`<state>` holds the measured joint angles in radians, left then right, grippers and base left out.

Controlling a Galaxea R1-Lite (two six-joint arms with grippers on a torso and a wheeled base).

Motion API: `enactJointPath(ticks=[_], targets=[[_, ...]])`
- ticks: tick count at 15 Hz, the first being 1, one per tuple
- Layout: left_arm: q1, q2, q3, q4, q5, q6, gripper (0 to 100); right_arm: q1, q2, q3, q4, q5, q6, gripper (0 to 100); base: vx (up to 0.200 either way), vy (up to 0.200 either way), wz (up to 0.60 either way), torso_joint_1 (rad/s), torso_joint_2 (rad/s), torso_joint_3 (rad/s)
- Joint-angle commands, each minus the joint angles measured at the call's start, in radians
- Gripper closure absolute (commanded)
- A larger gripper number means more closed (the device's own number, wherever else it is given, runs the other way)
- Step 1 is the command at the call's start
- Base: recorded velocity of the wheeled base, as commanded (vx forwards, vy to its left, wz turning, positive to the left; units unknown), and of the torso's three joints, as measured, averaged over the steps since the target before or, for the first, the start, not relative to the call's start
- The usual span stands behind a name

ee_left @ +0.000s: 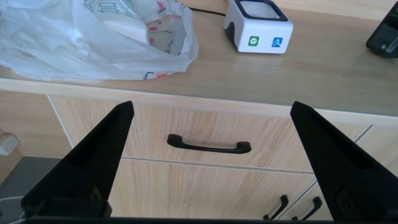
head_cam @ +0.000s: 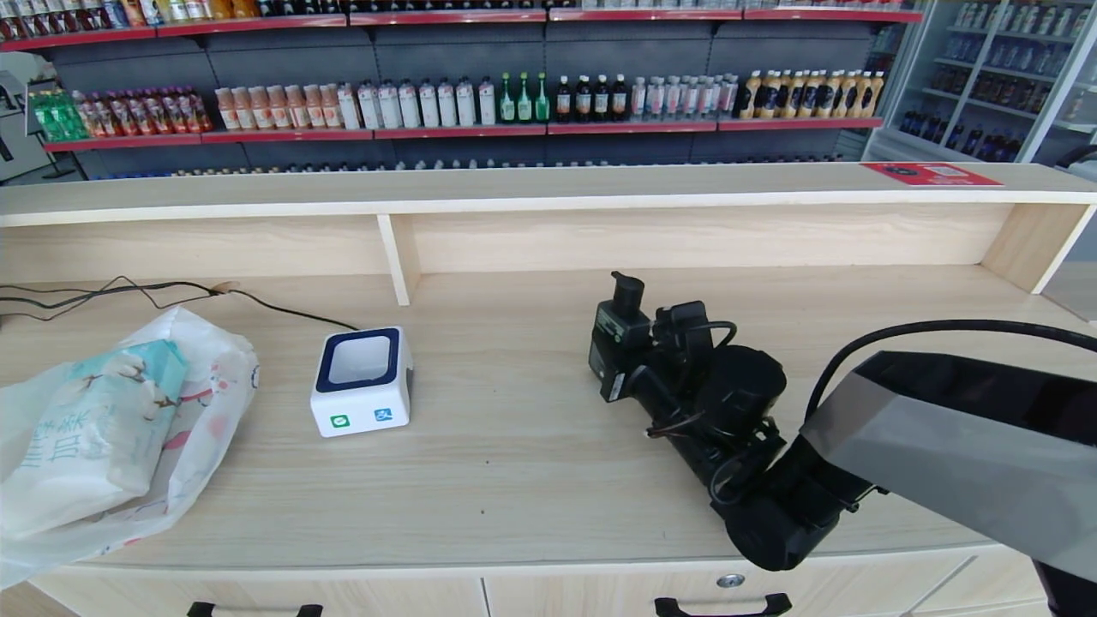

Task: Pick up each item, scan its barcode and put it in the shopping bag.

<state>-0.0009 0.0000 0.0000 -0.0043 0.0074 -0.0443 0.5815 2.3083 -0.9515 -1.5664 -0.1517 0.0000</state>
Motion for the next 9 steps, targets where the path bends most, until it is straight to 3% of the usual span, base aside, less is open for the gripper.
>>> enactJointPath(ticks=[1, 5, 9], targets=[[0.001, 0.000, 0.000, 0.000, 0.000, 0.000, 0, 0.006, -0.052, 0.000, -0.004, -0.006, -0.003, 100, 0.000, 0.000, 0.00, 0.000, 0.00, 0.000], [0.001, 0.000, 0.000, 0.000, 0.000, 0.000, 0, 0.029, -0.173, 0.054, -0.004, -0.022, -0.021, 100, 0.000, 0.000, 0.00, 0.000, 0.00, 0.000], [0.001, 0.000, 0.000, 0.000, 0.000, 0.000, 0, 0.035, -0.345, 0.218, -0.004, -0.022, -0.055, 100, 0.000, 0.000, 0.00, 0.000, 0.00, 0.000]])
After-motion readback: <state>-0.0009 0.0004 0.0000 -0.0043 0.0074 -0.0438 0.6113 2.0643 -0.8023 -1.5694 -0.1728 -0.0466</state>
